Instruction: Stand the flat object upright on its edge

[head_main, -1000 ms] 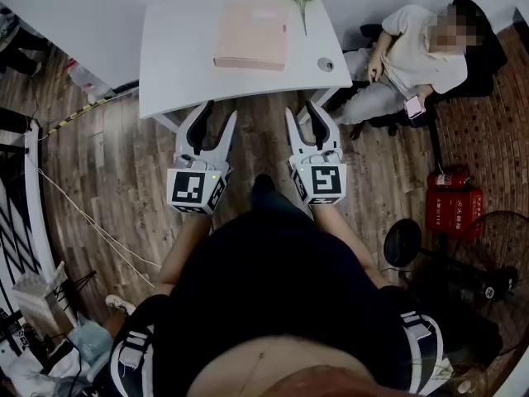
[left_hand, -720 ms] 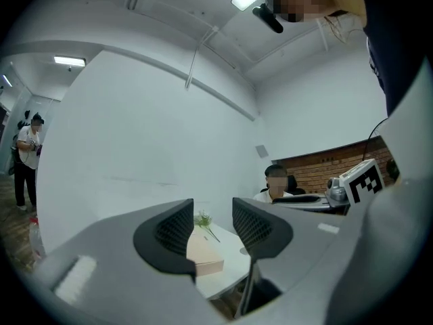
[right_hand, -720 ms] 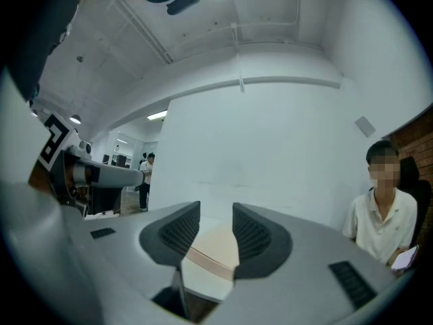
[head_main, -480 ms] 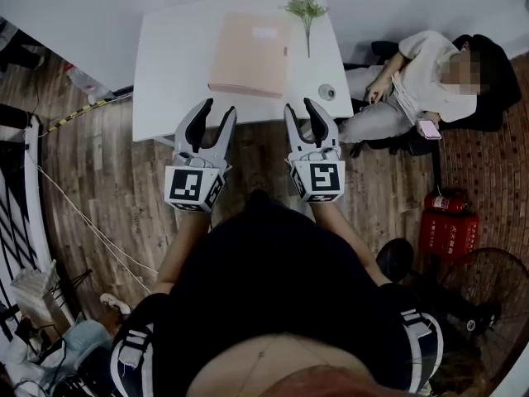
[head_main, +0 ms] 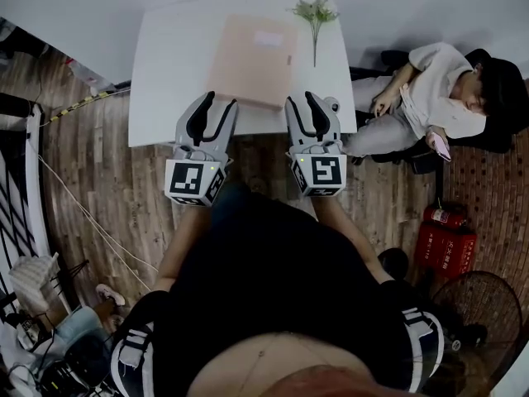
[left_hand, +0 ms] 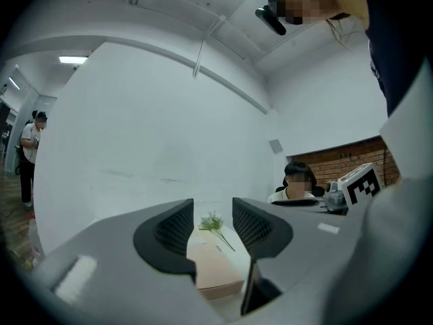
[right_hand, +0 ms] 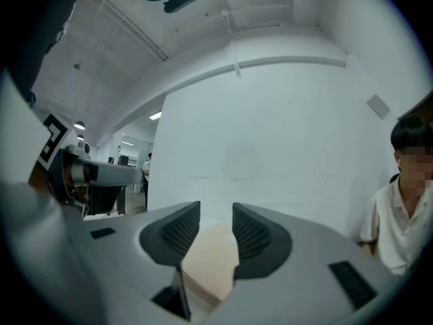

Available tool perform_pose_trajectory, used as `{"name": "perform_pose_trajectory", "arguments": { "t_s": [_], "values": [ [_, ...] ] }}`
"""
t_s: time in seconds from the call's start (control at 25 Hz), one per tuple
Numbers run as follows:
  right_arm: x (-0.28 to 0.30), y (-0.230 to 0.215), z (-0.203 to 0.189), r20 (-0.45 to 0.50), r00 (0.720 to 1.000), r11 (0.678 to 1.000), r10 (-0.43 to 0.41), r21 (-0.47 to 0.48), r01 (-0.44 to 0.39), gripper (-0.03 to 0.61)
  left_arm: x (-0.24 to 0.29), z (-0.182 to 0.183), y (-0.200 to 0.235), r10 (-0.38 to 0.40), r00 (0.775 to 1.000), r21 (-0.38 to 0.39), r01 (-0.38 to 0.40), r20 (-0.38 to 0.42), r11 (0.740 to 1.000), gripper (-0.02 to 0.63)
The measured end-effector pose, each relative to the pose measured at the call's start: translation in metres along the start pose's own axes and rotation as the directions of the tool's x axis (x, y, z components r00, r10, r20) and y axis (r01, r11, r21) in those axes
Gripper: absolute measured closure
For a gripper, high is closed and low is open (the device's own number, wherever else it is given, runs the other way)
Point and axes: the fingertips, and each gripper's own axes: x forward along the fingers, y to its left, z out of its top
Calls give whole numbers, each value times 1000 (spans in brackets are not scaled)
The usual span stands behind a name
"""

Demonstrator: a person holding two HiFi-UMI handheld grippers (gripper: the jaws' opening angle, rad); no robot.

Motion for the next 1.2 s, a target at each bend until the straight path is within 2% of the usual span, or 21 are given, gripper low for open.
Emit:
{"name": "perform_pose_trajectory", "arguments": {
  "t_s": [0.44,1.2],
  "values": [
    [29,-8,-11,-18,1000,1000,13,16,-13,442,20,-8,23,22,999,-1,-22,-25,1000,426],
    [125,-40,-40,-90,995,999,-43,2,43,442,115,-44,87,-71,991,-20,69,-117,997,426]
  ]
}}
